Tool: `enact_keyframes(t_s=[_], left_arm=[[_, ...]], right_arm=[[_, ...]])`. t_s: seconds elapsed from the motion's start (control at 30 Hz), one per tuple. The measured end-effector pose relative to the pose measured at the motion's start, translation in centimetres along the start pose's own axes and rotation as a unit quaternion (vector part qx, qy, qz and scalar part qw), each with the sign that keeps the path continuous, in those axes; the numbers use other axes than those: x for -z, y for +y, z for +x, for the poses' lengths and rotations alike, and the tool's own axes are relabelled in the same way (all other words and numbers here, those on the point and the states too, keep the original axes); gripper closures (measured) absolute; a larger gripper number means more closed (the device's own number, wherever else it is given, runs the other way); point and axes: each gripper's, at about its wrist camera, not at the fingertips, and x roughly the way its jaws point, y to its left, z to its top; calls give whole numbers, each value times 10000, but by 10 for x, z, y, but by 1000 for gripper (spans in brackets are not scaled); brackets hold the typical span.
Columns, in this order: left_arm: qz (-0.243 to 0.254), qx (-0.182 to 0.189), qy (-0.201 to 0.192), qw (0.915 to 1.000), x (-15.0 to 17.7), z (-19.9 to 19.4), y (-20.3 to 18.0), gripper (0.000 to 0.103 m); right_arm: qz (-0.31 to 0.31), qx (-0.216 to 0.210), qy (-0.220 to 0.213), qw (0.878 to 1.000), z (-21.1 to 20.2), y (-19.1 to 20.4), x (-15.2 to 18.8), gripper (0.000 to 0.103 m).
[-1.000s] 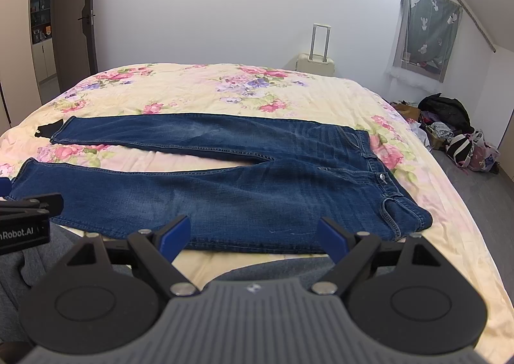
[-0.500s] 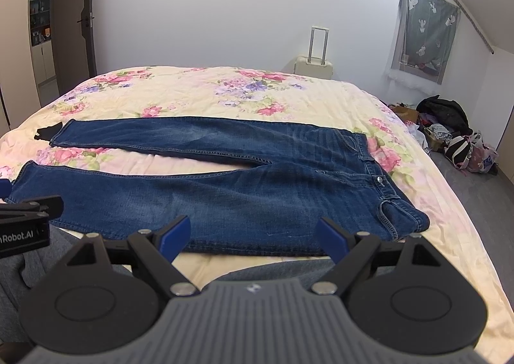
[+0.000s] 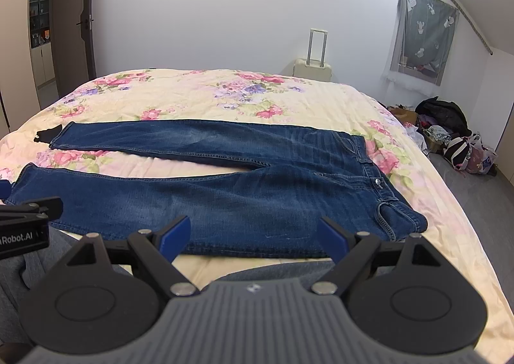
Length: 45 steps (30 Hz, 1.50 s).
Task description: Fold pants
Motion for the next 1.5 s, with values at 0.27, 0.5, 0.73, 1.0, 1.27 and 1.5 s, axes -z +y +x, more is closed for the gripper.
enact_keyframes(t_s=[0.27,0.5,0.73,1.0,1.27,1.5], left_arm=[[43,10,-53,10000,0,-1,3,14],[364,20,-287,9989,-5,14,38,21],[854,-325,-340,9952,-15,47,102,56],[1997,-654,132,9776,-7,123,176,69],[3606,-997,1390,9169,51,223,226,68],[4896,-1418,1887,8394,108,278,242,53]], right_arm=[[0,-13,3,10000,0,0,0,21],[-144,-490,-281,9983,3,-23,-7,21],[-970,-335,-479,9936,29,-66,-18,41],[-1359,209,124,9904,100,-134,-40,75],[-1349,903,918,9825,171,-214,-46,85],[-1621,1187,1525,9677,215,-253,-14,85]])
